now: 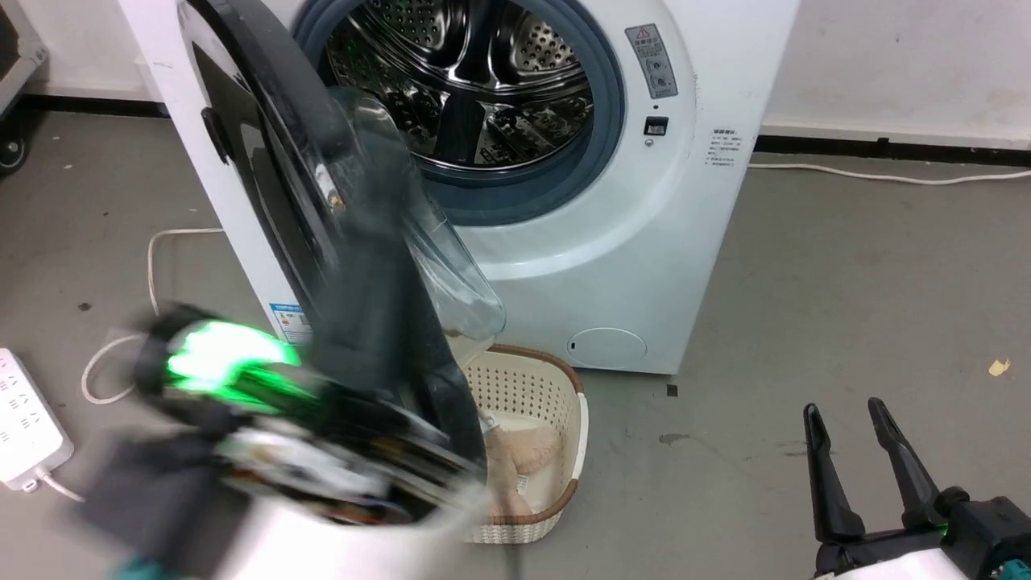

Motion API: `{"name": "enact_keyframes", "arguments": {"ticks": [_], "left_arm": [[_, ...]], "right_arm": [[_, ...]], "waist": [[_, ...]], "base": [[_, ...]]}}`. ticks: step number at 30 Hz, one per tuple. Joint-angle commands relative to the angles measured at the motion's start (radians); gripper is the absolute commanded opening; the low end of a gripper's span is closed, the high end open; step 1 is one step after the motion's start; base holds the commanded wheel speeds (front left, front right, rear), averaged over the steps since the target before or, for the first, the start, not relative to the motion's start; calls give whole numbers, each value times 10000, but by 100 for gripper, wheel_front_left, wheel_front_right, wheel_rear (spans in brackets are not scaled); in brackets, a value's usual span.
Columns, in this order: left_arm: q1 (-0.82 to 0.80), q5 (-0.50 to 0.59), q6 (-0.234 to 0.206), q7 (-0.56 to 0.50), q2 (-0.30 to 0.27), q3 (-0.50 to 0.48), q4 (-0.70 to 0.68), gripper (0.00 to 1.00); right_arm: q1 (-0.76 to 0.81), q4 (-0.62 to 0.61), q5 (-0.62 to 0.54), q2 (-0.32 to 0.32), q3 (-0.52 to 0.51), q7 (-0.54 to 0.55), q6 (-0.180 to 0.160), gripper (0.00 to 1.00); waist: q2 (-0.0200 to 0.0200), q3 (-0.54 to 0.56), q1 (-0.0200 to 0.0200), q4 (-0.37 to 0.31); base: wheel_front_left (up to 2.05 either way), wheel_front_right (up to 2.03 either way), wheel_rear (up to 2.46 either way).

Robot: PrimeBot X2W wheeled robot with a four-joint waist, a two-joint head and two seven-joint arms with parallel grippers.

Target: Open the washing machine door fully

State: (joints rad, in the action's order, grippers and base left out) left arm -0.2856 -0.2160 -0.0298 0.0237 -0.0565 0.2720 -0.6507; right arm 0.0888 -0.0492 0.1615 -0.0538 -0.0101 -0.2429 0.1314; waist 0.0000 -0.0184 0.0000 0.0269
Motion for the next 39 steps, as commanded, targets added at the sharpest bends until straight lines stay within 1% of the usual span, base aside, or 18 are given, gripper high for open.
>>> {"name": "enact_keyframes", "arguments": {"ticks": [1, 4, 7, 12, 13, 15, 19, 22, 24, 31, 34, 39], "left_arm": [[319, -154, -48, -281, 15, 602, 250, 0], [661, -325, -166, -454, 36, 1496, 802, 0], [1136, -542, -287, -538, 46, 2185, 1595, 0], [1862, -998, -491, -291, 53, 2709, 3209, 0], [1975, -1175, -537, -173, 55, 2717, 3523, 0], [2051, -1196, -611, -23, 53, 2723, 4224, 0], [2074, -1277, -882, 351, 52, 2432, 5472, 0], [1988, -1094, -1030, 633, -85, 2255, 6267, 0], [1993, -1208, -1101, 846, -79, 2081, 6619, 0], [1976, -1391, -1137, 1261, -171, 1771, 7119, 0], [2059, -1392, -1109, 1286, -217, 1836, 7182, 0], [2289, -1472, -1207, 1365, -250, 1804, 7109, 0]], "right_arm": [[-104, 57, 56, 35, 0, -49, -7, 100], [-149, 109, 67, 35, -10, -73, -7, 100], [-197, 153, 66, 35, -8, -93, -7, 100], [-280, 198, 79, 35, -11, -117, -7, 100], [-288, 202, 78, 35, -5, -121, -7, 100], [-297, 219, 81, 35, 31, -129, -7, 100], [-322, 242, 77, 35, 75, -141, -7, 100], [-335, 251, 82, 35, 93, -148, -7, 100], [-333, 271, 68, 35, 126, -150, -7, 100], [-250, 312, 65, 35, 133, -158, -7, 100], [-208, 338, 73, 35, 140, -160, -7, 100], [-147, 368, 99, 35, 148, -151, -7, 100]], "waist": [[0, -43, 0, -8], [0, -113, 0, -16], [0, -160, 0, -44], [0, -256, 0, -89], [0, -281, 0, -86], [0, -325, 0, -89], [0, -418, 0, -88], [0, -470, 0, -67], [0, -487, 0, -40], [0, -466, 0, 407], [0, -402, 0, 798], [0, -251, 0, 1595]], "base": [[0, 0, 0], [0, 0, 0], [0, 0, 0], [0, 0, 0], [0, 0, 0], [0, 0, 0], [0, 0, 0], [0, 0, 0], [0, 0, 0], [0, 0, 0], [0, 0, 0], [0, 0, 0]]}}
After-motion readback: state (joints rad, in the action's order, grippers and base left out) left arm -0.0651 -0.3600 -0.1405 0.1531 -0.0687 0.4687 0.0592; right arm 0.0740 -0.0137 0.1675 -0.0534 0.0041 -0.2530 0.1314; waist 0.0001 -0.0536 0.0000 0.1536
